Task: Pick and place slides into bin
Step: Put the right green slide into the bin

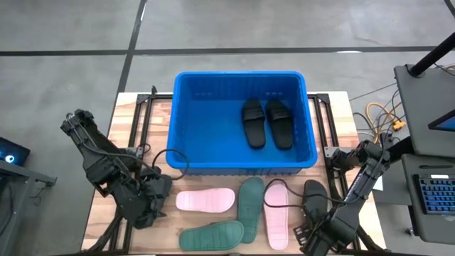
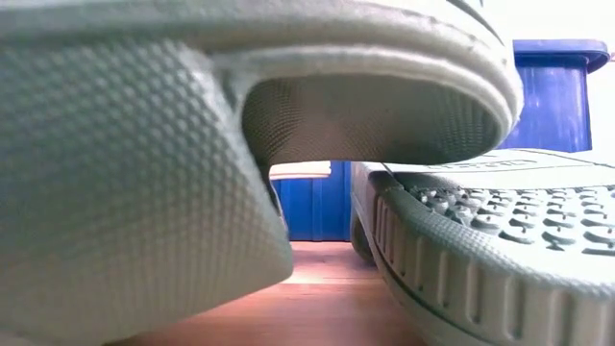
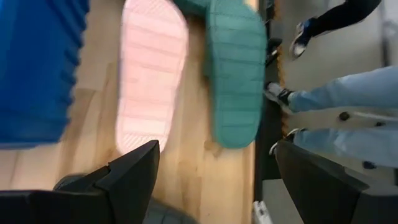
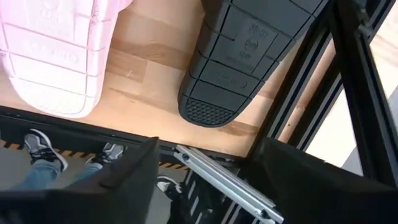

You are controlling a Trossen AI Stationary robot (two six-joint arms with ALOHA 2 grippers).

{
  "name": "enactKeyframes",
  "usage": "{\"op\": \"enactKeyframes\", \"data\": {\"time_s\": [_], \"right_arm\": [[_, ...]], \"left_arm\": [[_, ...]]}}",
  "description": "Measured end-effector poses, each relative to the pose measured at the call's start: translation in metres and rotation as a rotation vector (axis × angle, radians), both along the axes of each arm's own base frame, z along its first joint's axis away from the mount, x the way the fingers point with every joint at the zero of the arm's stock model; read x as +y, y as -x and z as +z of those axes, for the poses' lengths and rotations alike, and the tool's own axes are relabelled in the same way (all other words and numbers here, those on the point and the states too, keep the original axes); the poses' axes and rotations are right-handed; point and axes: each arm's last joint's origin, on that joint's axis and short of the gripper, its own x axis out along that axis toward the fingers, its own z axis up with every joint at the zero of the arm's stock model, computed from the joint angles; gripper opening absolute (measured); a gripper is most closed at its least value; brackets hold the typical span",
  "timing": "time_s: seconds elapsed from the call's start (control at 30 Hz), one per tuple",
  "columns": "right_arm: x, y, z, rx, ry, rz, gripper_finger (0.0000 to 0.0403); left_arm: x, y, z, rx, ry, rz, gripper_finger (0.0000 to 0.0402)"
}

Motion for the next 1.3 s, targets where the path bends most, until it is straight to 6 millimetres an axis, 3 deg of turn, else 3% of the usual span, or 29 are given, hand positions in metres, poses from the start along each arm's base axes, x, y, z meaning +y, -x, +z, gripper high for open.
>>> {"op": "enactKeyframes", "data": {"time_s": [0.23, 0.47, 0.93, 1.3], "right_arm": [[0.007, -0.005, 0.0, -0.067, -0.067, 0.019, 0.0334], [0.01, -0.013, 0.0, -0.247, -0.025, -0.022, 0.0328], [0.011, -0.019, -0.003, -0.376, 0.028, -0.041, 0.0326], [0.015, -0.02, -0.032, -0.414, 0.02, -0.036, 0.0326]], "left_arm": [[-0.001, -0.001, 0.0, -0.003, 0.003, -0.001, 0.0306], [-0.001, -0.001, -0.001, -0.004, -0.003, -0.007, 0.0306], [-0.001, -0.001, -0.001, -0.008, -0.011, -0.02, 0.0306], [-0.002, -0.002, -0.002, -0.013, -0.014, -0.026, 0.0306]]}}
